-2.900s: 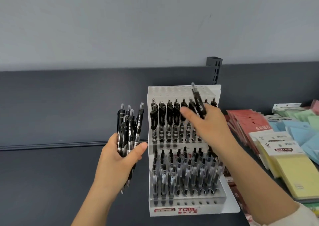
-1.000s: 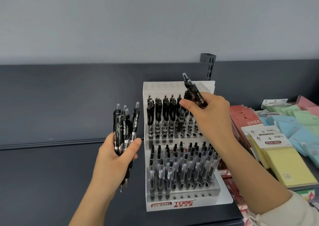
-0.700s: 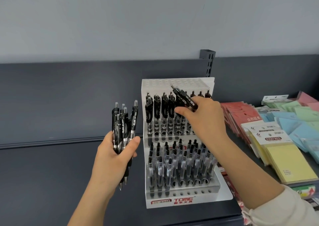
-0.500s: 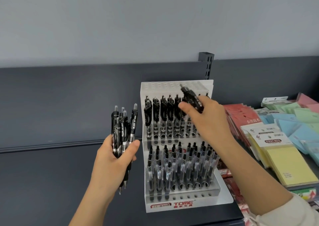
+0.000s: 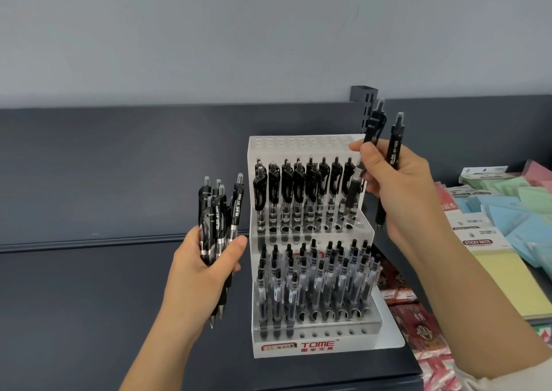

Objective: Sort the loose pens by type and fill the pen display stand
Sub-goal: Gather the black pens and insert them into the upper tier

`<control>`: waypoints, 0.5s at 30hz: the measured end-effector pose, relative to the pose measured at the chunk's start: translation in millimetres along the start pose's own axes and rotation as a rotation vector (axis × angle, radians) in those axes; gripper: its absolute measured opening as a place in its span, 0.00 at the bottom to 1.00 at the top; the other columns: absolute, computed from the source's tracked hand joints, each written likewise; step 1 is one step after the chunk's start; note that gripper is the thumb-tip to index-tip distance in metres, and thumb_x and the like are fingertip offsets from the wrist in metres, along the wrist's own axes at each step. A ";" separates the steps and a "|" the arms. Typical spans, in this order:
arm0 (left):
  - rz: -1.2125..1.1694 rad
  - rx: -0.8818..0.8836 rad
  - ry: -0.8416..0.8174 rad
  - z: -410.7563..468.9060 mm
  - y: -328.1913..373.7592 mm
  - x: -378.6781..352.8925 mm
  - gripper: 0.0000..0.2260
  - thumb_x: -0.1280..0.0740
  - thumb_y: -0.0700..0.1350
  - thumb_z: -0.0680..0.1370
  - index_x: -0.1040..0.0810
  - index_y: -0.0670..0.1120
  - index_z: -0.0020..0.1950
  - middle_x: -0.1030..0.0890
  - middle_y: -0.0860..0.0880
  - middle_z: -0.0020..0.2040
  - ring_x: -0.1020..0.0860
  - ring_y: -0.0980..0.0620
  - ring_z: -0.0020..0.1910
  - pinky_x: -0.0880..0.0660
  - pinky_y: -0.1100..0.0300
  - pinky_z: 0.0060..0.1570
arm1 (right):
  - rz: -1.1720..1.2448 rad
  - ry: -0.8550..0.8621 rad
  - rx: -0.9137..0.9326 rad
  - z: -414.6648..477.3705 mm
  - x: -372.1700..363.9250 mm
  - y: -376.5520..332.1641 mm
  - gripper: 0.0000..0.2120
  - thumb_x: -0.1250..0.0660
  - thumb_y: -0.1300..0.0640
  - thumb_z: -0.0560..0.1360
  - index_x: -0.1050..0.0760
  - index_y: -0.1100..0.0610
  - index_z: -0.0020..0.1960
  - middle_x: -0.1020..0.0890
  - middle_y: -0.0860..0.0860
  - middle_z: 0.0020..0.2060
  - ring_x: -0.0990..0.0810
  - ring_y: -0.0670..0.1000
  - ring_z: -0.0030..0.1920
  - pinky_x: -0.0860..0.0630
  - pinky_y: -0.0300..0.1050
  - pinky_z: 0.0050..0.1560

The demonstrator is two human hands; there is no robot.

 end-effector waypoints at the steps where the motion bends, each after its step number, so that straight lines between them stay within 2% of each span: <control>1: -0.001 0.000 0.002 -0.7 0.2 0.2 0.06 0.30 0.49 0.73 0.25 0.49 0.44 0.22 0.53 0.31 0.26 0.60 0.26 0.30 0.59 0.34 | -0.003 0.006 0.014 0.1 0.0 -1.9 0.05 0.35 0.52 0.76 0.20 0.49 0.45 0.23 0.39 0.28 0.27 0.40 0.31 0.29 0.35 0.36; 3: 0.000 -0.003 0.004 -2.3 0.2 0.6 0.06 0.30 0.49 0.73 0.25 0.49 0.44 0.22 0.54 0.30 0.25 0.60 0.27 0.30 0.59 0.34 | -0.058 0.019 0.039 -0.4 -1.2 -4.5 0.05 0.34 0.54 0.75 0.21 0.53 0.47 0.21 0.43 0.28 0.24 0.42 0.30 0.25 0.36 0.33; 6: -0.007 -0.008 0.004 -4.5 1.1 1.0 0.06 0.30 0.48 0.73 0.25 0.49 0.44 0.22 0.55 0.30 0.25 0.60 0.26 0.30 0.59 0.34 | -0.203 0.024 0.090 -1.8 -3.9 -5.5 0.02 0.33 0.53 0.75 0.21 0.50 0.45 0.20 0.48 0.30 0.22 0.47 0.31 0.22 0.45 0.38; 8: -0.015 -0.007 0.003 -5.6 1.3 1.6 0.06 0.30 0.48 0.73 0.25 0.48 0.44 0.22 0.54 0.30 0.26 0.60 0.26 0.31 0.59 0.34 | -0.279 0.011 0.123 -3.0 -7.0 -6.6 0.02 0.33 0.53 0.75 0.22 0.49 0.44 0.22 0.49 0.28 0.25 0.44 0.30 0.26 0.40 0.37; 10: -0.018 -0.007 0.003 -5.7 1.4 2.7 0.06 0.30 0.48 0.73 0.25 0.48 0.44 0.22 0.54 0.30 0.26 0.60 0.26 0.31 0.59 0.34 | -0.371 0.007 0.157 -3.8 -9.9 -8.1 0.05 0.33 0.52 0.75 0.21 0.53 0.45 0.26 0.48 0.27 0.30 0.42 0.28 0.33 0.31 0.32; 11: -0.017 -0.008 0.003 -5.6 1.5 3.4 0.06 0.30 0.48 0.73 0.25 0.49 0.44 0.22 0.54 0.30 0.26 0.60 0.27 0.31 0.59 0.35 | -0.422 0.008 0.171 -4.0 -10.8 -8.4 0.08 0.33 0.52 0.75 0.21 0.56 0.44 0.27 0.48 0.27 0.31 0.42 0.27 0.35 0.31 0.29; 13: -0.017 -0.008 0.004 -5.4 1.4 4.5 0.05 0.30 0.48 0.73 0.25 0.49 0.44 0.22 0.54 0.30 0.26 0.60 0.27 0.30 0.58 0.35 | -0.509 -0.003 0.187 -4.1 -13.2 -8.0 0.13 0.33 0.51 0.75 0.22 0.61 0.43 0.30 0.49 0.26 0.35 0.45 0.26 0.37 0.37 0.29; 15: -0.014 -0.008 0.003 -5.3 1.6 5.0 0.05 0.30 0.48 0.73 0.25 0.49 0.44 0.22 0.54 0.30 0.26 0.60 0.27 0.30 0.59 0.35 | -0.569 -0.044 0.190 -3.6 -17.5 -5.1 0.15 0.33 0.51 0.75 0.25 0.61 0.37 0.32 0.49 0.24 0.37 0.47 0.26 0.39 0.42 0.29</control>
Point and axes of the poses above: each hand's wrist, its own z-axis towards the middle knuckle, its own x-axis out of the back of the hand, y = z × x, the point moved 9 cm from there along z, towards the middle knuckle
